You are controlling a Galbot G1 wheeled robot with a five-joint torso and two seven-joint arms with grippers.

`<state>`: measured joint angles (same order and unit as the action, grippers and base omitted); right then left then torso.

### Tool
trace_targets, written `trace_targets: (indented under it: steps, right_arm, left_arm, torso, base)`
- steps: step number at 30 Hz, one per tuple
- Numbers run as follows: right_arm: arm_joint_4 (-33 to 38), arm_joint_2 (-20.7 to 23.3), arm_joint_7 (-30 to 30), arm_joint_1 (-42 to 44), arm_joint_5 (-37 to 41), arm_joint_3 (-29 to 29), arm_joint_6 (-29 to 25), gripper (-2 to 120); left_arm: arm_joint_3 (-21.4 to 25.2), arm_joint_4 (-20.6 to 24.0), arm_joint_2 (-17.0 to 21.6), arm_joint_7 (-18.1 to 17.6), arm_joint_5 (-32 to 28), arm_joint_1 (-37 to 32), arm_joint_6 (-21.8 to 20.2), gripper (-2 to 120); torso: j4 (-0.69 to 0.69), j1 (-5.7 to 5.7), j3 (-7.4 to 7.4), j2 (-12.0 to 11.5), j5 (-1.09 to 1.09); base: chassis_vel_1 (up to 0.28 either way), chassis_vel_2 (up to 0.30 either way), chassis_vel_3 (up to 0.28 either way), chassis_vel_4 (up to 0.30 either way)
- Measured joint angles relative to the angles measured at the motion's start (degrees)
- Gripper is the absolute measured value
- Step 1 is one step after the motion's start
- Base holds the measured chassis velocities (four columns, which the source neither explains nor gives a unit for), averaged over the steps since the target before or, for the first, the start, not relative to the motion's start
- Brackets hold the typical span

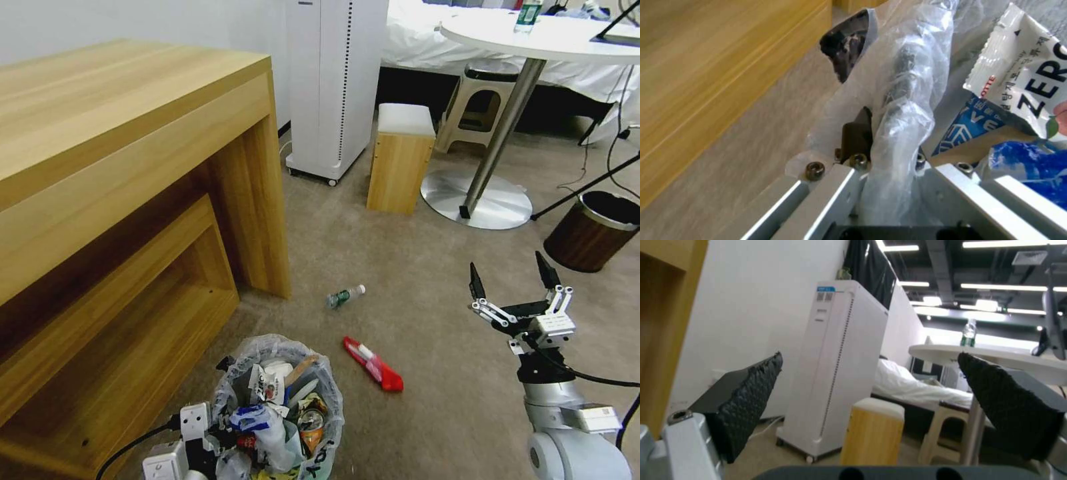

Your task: Pick up the trash bin and place the garbage on the floor into it.

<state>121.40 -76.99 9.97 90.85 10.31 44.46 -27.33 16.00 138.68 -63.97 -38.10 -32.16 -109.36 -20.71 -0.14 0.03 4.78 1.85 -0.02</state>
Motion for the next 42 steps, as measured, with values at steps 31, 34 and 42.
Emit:
trace_targets:
  steps: [31, 34, 42]
  right_arm:
    - [-2.59, 20.87, -6.56, -2.36, 15.53, -0.24, 7.73, 100]
    - [-3.37, 25.39, -6.98, -3.06, 19.25, -0.40, 9.90, 100]
    - [-8.87, 37.22, -7.36, -8.06, 22.43, -6.31, 13.64, 100]
  left_arm:
    - [0.76, 0.57, 0.16, 1.24, 0.87, -1.39, 0.51, 0]
    - [1.12, 0.72, 0.54, 1.13, 0.47, -1.37, 0.54, 0]
    - [1.87, 0.58, 0.93, 0.96, -0.27, -0.86, 0.81, 0]
  torso:
    - [0.01, 0.00, -0.01, 0.00, 0.02]
    - [0.01, 0.00, -0.01, 0.00, 0.01]
    - [0.02, 0.00, 0.00, 0.00, 0.00]
  base:
    - [-0.063, 0.061, 0.059, -0.061]
    - [0.000, 0.000, 0.000, 0.000]
    - [0.000, 0.000, 0.000, 0.000]
